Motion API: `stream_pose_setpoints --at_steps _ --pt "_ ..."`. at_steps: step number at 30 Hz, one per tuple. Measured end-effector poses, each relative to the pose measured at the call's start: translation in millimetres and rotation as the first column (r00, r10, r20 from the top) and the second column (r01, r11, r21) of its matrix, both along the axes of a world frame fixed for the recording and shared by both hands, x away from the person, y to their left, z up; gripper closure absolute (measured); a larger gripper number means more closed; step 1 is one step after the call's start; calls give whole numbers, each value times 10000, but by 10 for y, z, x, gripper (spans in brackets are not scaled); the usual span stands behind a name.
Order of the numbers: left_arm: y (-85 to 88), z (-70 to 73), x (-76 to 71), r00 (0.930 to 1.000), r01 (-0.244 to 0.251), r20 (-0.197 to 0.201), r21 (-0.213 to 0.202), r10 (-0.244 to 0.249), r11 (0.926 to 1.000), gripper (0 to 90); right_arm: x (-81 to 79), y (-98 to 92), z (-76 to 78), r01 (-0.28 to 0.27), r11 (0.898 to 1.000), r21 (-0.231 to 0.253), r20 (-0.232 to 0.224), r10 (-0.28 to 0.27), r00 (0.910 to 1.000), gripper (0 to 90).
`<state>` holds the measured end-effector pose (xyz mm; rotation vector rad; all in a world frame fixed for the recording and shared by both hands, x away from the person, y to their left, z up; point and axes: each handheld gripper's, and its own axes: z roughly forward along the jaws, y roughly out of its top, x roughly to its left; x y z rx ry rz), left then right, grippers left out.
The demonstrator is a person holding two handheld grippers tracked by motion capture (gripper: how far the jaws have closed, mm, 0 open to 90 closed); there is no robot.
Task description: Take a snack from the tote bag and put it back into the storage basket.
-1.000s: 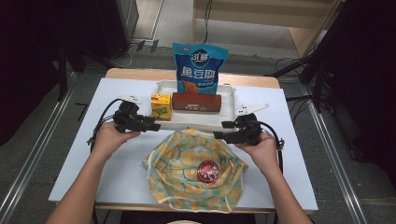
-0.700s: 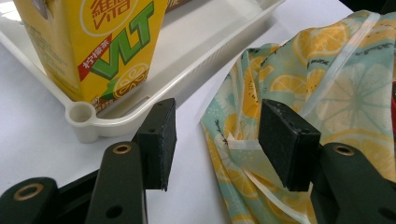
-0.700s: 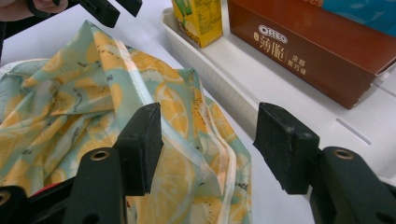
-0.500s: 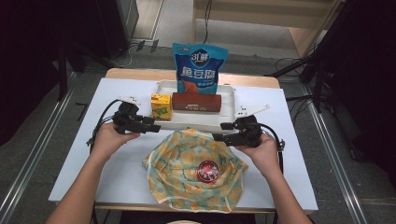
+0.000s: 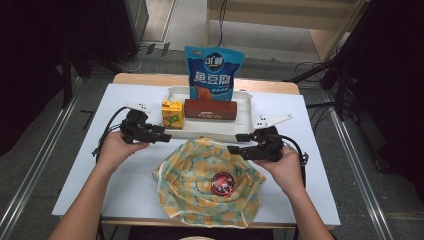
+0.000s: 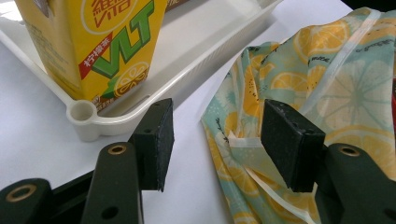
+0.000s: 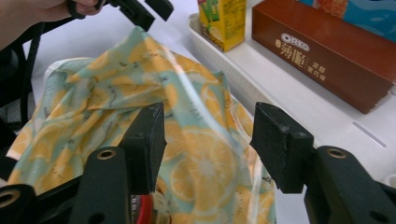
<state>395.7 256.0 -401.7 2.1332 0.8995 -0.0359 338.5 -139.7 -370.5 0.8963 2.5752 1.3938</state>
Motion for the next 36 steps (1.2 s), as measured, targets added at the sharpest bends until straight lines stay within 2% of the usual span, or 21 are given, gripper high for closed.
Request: stream_pose_setpoints --at_steps 3,8,13,19,25,36 --pt "11 5 -1 10000 -48 -6 -8 48 10000 447 -65 26 15 -226 9997 117 -24 226 9997 460" --pt "20 15 -5 10000 -47 54 -61 47 10000 447 -138 59 10 -418 9991 -75 101 419 9991 472" --pt "-12 52 -36 9992 240 327 -218 -233 9995 443 -195 66 -16 -498 9987 -89 89 498 9987 473" --pt "-21 51 -39 9992 304 258 -231 -298 9993 442 -300 96 -42 -724 9972 -187 110 726 9973 489" --pt "1 57 -36 9992 263 313 -361 -252 9990 443 -343 103 -76 -803 9967 -152 54 804 9967 489" --pt "16 62 -36 9993 234 312 -364 -223 9991 442 -426 209 -197 -1123 9932 -315 -132 1119 9936 488"
